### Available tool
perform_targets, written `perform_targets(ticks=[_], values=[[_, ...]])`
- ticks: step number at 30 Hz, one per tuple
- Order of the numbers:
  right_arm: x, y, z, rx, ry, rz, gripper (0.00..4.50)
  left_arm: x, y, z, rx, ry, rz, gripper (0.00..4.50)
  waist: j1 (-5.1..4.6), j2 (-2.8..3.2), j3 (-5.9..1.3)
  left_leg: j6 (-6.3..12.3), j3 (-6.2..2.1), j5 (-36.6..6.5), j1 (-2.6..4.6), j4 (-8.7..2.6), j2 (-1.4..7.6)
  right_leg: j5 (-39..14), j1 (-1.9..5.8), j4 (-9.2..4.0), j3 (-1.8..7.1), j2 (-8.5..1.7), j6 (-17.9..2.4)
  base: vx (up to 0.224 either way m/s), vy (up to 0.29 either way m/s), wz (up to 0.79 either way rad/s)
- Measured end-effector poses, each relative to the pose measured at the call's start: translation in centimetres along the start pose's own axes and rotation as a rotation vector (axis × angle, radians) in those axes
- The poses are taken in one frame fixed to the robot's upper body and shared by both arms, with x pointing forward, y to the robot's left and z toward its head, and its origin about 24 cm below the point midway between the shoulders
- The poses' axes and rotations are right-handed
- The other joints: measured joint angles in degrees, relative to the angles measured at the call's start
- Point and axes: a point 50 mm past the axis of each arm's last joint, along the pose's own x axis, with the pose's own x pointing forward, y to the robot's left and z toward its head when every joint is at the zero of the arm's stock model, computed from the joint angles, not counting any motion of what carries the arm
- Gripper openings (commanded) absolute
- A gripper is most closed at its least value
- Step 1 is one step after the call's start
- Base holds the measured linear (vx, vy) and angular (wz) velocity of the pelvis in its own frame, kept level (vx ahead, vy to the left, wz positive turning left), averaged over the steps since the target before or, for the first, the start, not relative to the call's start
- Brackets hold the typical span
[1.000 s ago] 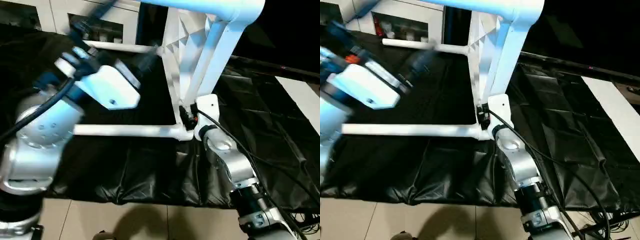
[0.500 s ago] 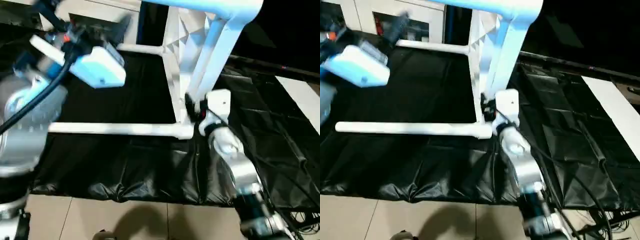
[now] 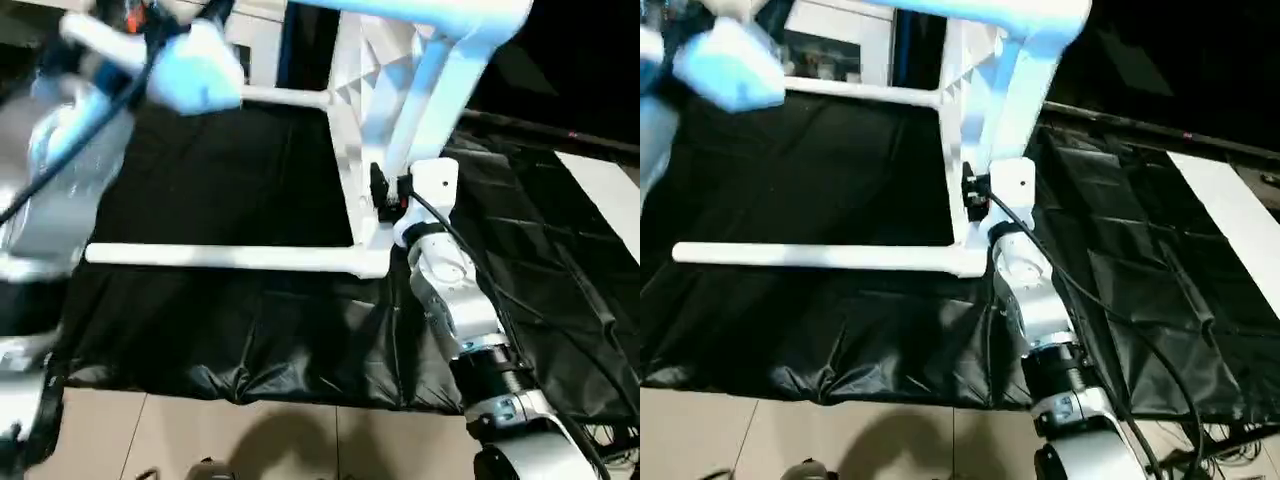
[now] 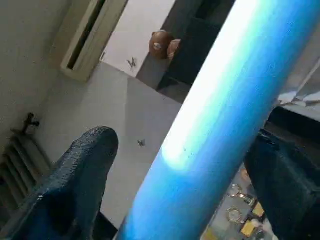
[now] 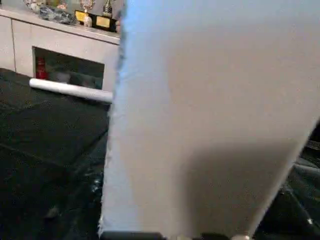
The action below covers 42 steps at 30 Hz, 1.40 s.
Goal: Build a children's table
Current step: Flip table
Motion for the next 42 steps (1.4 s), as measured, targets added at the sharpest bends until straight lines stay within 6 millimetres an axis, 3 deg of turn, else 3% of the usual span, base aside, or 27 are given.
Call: perform_targets(ticks=[9, 13, 20, 24, 27, 30, 33, 35, 37, 42], values=[[0.0, -0.3, 0.1, 0.024, -0.018, -0.017, 1.98, 1.1, 0.4, -0.2, -0.034, 0.014, 0.016, 3.28, 0.16, 0.46, 0.33, -0.01, 0.02, 0.01, -0.02, -0.01, 0.01, -0.02, -0.03, 0.01, -0.01, 0.00, -0.04, 0.000, 0.000, 0.00], [0.0, -0.4, 0.0, 0.024, -0.023, -0.021, 1.97, 1.1, 0.1, -0.3, -0.033, 0.023, -0.016, 3.06, 0.72, 0.59, 0.42, 0.00, 0.02, 0.01, -0.03, 0.00, 0.01, -0.02, -0.04, 0.02, -0.01, 0.00, -0.05, 0.000, 0.000, 0.00], [0.0, -0.7, 0.1, 0.006, -0.023, -0.018, 1.97, 1.1, 0.1, -0.4, -0.044, 0.058, -0.068, 2.82, 0.83, 0.60, 0.45, 0.00, 0.03, 0.02, -0.03, 0.00, 0.00, -0.02, -0.04, 0.03, 0.00, -0.01, -0.05, 0.000, 0.000, 0.00], [0.3, -1.6, 0.8, -0.017, -0.027, 0.018, 1.97, 0.7, 0.0, -0.1, -0.095, 0.083, -0.076, 2.77, 0.81, 1.22, 0.87, 0.01, 0.10, 0.02, -0.04, 0.01, -0.07, 0.01, -0.05, 0.05, 0.04, -0.10, -0.04, 0.000, 0.000, 0.00], [1.0, -3.3, 3.0, -0.070, -0.054, 0.092, 1.97, 0.2, 0.8, 0.1, -0.152, 0.099, -0.041, 2.72, 0.68, 1.85, 1.11, 0.06, 0.20, 0.04, -0.06, 0.00, -0.08, -0.03, -0.16, 0.16, 0.09, -0.11, -0.09, 0.000, 0.000, 0.00], [1.6, -5.3, 7.2, -0.146, -0.119, 0.180, 1.97, -0.8, 1.9, -0.4, -0.257, 0.125, 0.022, 2.71, 0.75, 2.40, 1.04, 0.24, 0.25, 0.08, -0.04, 0.00, -0.08, -0.38, -0.30, 0.57, 0.12, -0.12, -0.26, 0.000, 0.000, 0.00], [2.0, -6.8, 12.4, -0.270, -0.218, 0.242, 1.97, -1.7, 3.2, -1.0, -0.359, 0.148, 0.100, 2.68, 1.15, 2.37, 0.98, 0.17, 0.17, 0.12, 0.03, -0.13, 0.00, -0.76, -0.19, 0.95, -0.01, -0.09, -0.47, 0.000, 0.000, 0.00], [2.1, -7.3, 14.4, -0.338, -0.247, 0.272, 1.97, -2.3, 3.2, -1.3, -0.417, 0.166, 0.125, 2.65, 1.55, 2.33, 0.93, 0.10, 0.14, 0.17, 0.14, -0.11, 0.04, -0.79, -0.10, 0.98, -0.07, -0.09, -0.48, 0.000, 0.000, 0.00], [2.1, -7.7, 15.6, -0.382, -0.254, 0.285, 1.97, -2.6, 3.1, -1.3, -0.448, 0.171, 0.132, 2.62, 2.22, 1.91, 0.66, 0.13, 0.13, 0.24, 0.35, -0.04, 0.08, -0.77, -0.06, 0.97, -0.12, -0.09, -0.46, 0.000, 0.000, 0.00], [2.6, -8.0, 18.3, -0.453, -0.252, 0.348, 1.97, -4.3, 2.4, -1.5, -0.525, 0.197, 0.150, 2.52, 2.52, 1.36, 0.57, 0.18, 0.19, 0.23, 0.43, 0.19, 0.02, -0.73, 0.18, 0.91, -0.08, -0.22, -0.09, 0.000, 0.000, 0.00]])
